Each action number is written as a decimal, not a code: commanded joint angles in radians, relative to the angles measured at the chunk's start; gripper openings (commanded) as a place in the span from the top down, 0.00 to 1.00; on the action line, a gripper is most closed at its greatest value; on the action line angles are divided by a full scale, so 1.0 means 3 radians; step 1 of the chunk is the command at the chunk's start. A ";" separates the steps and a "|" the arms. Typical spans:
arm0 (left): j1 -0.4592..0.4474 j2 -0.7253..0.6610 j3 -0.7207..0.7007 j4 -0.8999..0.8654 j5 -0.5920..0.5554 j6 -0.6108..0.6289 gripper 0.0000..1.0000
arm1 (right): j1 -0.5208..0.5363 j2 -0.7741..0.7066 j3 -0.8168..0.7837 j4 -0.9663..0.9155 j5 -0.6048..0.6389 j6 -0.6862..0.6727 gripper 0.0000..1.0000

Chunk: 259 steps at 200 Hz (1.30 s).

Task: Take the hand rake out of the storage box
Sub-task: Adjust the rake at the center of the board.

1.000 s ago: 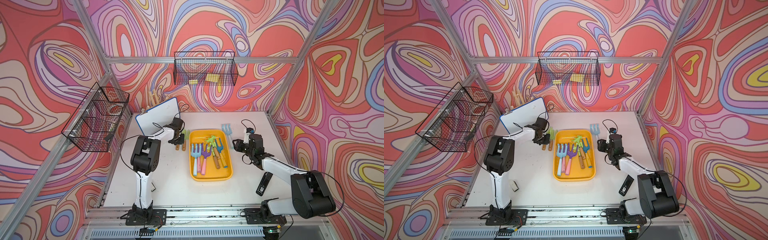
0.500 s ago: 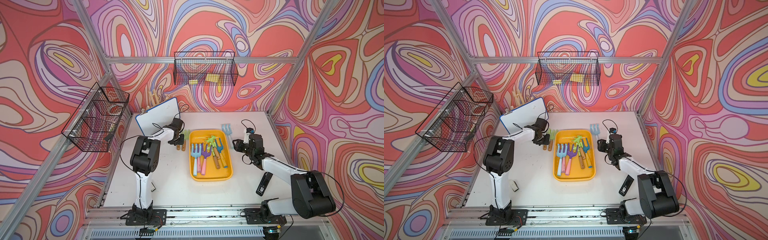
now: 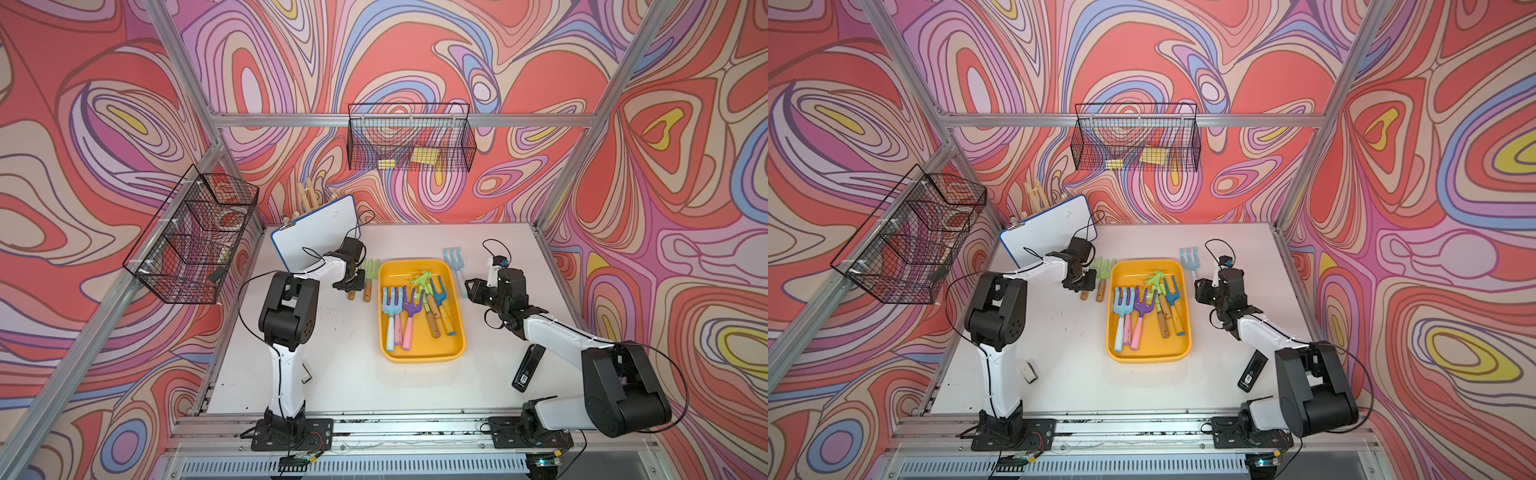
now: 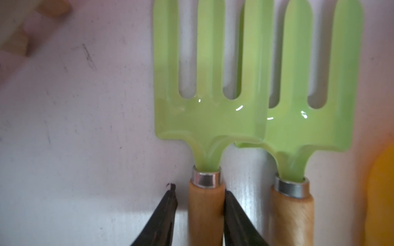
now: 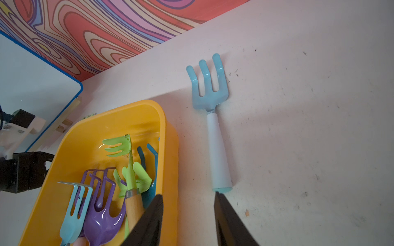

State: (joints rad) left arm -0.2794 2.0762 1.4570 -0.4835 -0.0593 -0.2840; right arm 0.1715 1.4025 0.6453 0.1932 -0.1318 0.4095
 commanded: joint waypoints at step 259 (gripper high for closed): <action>-0.0367 -0.1985 -0.1389 0.0864 -0.0105 -0.0075 0.33 | -0.0002 0.0286 0.0460 -0.0389 -0.0291 -0.0189 0.53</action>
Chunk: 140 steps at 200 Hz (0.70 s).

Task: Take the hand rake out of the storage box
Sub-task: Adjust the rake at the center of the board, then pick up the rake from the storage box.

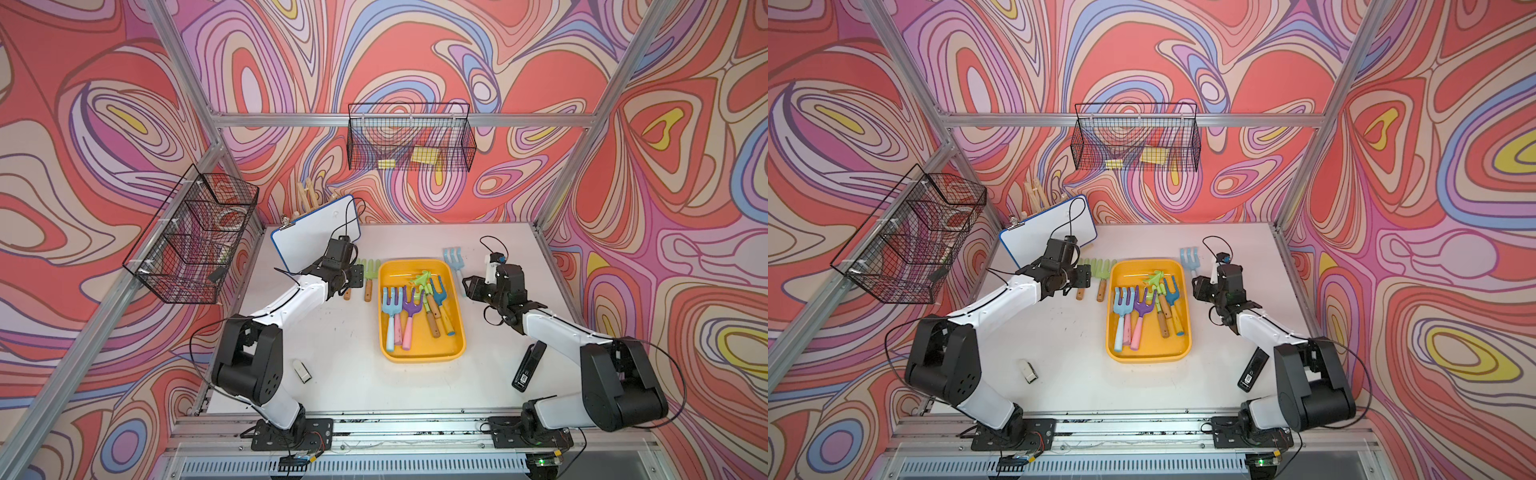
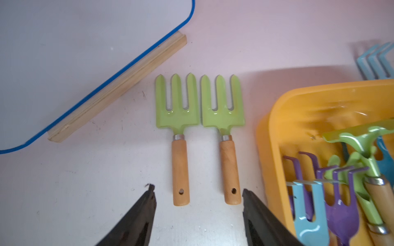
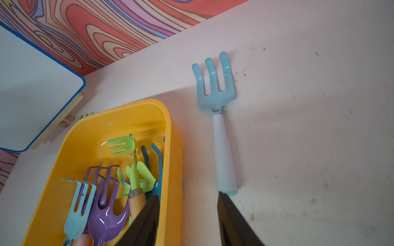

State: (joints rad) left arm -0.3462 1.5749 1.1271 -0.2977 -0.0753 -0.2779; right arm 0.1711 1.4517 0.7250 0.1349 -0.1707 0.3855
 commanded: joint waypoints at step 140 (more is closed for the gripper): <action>-0.0270 -0.1166 -0.1344 0.1039 0.0057 -0.0438 0.39 | 0.1048 -0.0075 0.1473 -0.2532 0.0725 -0.0589 0.60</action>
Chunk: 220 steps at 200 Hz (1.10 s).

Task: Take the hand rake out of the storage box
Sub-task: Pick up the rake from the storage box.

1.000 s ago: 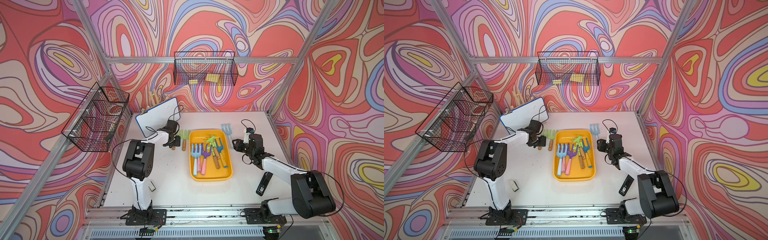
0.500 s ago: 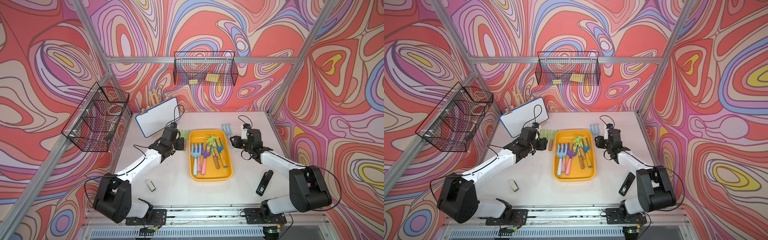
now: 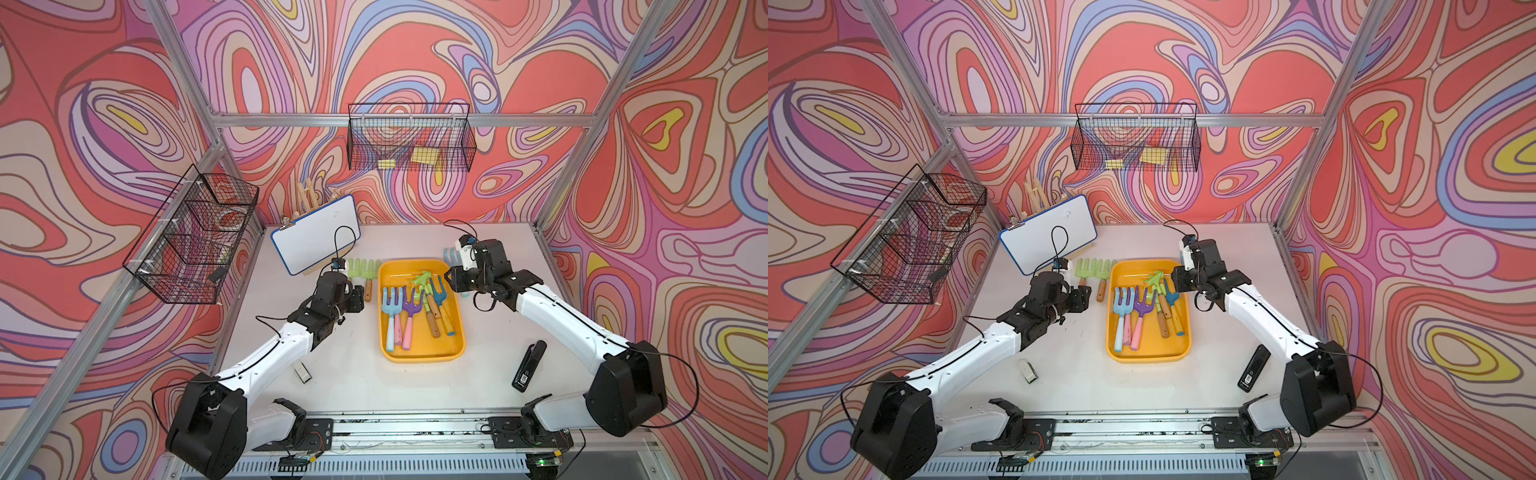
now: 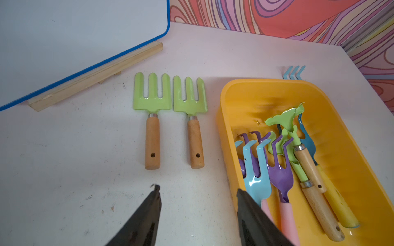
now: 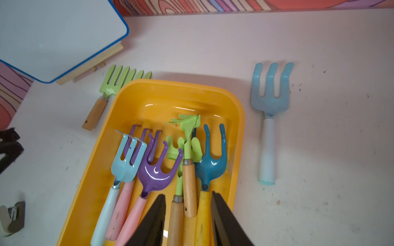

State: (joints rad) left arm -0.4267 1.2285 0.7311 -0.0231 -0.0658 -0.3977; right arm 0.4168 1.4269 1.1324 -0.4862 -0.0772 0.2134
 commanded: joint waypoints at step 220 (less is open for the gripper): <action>0.0215 -0.0076 -0.0207 0.0343 0.0278 -0.0157 0.38 | 0.0683 0.1370 0.0506 -0.0392 0.1005 0.0106 0.58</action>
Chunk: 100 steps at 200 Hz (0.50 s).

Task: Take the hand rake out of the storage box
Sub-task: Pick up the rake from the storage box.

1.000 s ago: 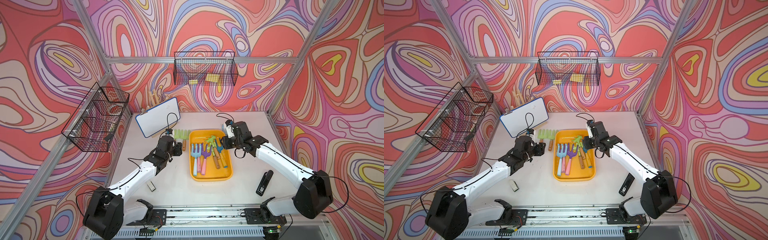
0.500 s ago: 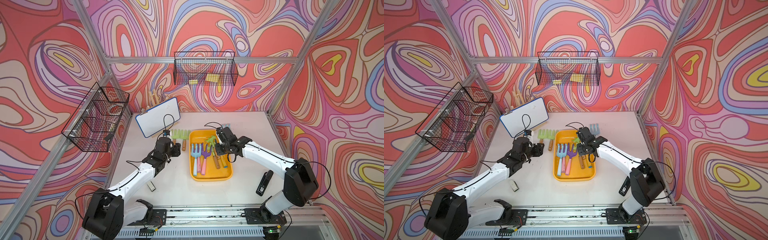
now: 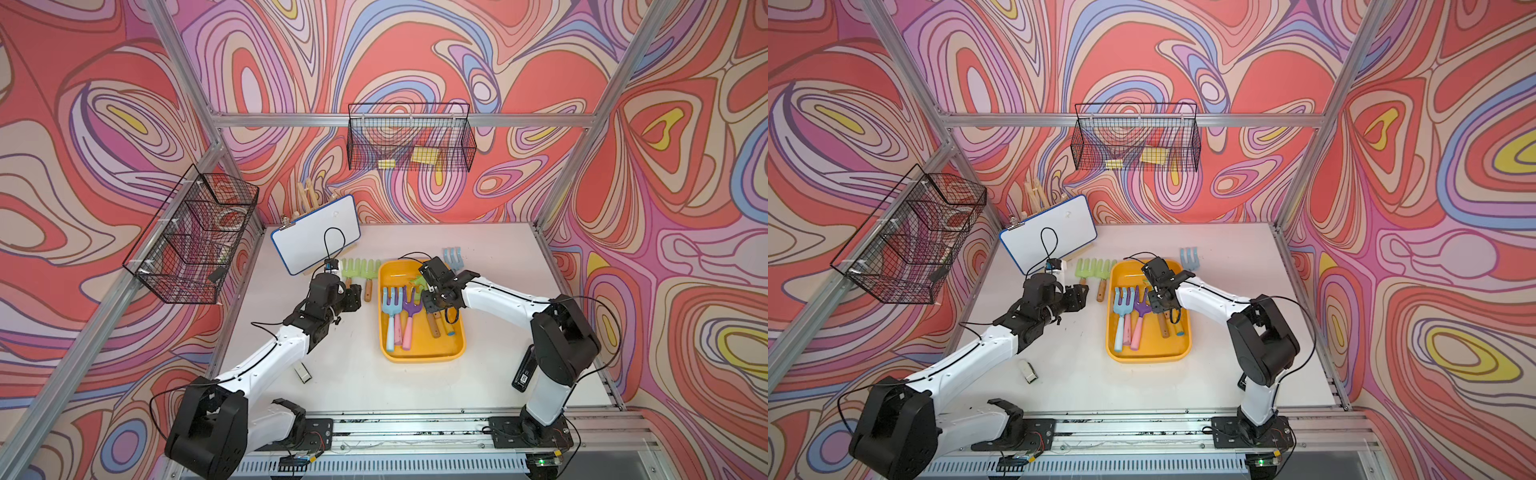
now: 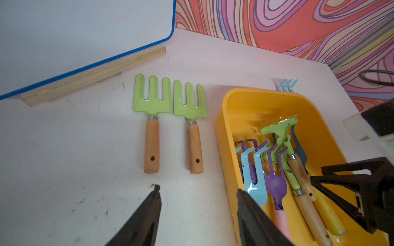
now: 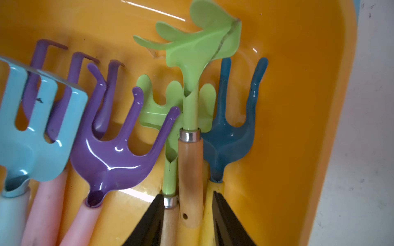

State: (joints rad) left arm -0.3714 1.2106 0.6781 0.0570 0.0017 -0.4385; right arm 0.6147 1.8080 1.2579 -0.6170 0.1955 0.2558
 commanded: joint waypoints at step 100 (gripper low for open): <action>0.0041 0.0031 -0.0018 0.0086 0.0093 -0.0026 0.38 | 0.0022 0.0496 0.0239 0.0129 0.0202 -0.0067 0.62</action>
State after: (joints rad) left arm -0.3649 1.2125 0.6777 0.0631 0.0166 -0.4427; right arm 0.6167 1.9163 1.3079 -0.5907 0.2298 0.2424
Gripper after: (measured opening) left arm 0.616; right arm 0.383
